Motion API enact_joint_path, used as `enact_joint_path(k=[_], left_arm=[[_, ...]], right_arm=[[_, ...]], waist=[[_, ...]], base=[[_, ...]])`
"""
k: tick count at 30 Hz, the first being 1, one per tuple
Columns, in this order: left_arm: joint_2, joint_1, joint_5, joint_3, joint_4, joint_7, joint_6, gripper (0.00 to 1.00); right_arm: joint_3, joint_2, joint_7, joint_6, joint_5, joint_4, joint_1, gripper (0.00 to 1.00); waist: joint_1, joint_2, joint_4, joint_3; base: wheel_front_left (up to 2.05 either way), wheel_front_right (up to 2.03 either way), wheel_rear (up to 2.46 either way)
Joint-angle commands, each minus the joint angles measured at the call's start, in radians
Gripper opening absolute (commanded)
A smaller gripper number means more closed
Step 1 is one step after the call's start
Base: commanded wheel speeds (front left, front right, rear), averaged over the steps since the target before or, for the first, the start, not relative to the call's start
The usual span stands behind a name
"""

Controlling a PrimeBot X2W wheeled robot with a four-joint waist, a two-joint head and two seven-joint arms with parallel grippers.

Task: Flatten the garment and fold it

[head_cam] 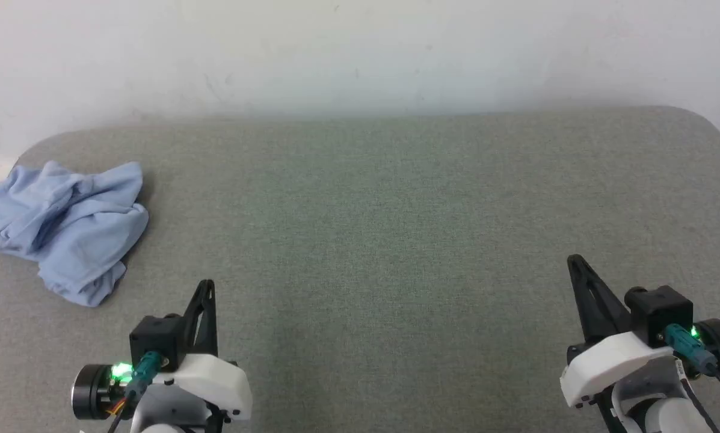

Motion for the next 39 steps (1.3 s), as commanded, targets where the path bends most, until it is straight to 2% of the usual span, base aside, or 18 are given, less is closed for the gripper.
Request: enact_joint_path(k=[1,39], left_arm=[[-0.001,-0.013,0.007,0.004,-0.006,0.000,-0.008,0.00],[-0.001,-0.013,0.007,0.004,-0.006,0.000,-0.008,0.00]], right_arm=[[0.000,0.004,0.000,-0.002,-0.008,-0.006,0.011,0.00],[0.000,0.004,0.000,-0.002,-0.008,-0.006,0.011,0.00]], waist=[[0.0000,0.0000,0.000,0.000],[0.0000,0.0000,0.000,0.000]], base=[[0.00,0.00,0.00],[0.00,0.00,0.00]])
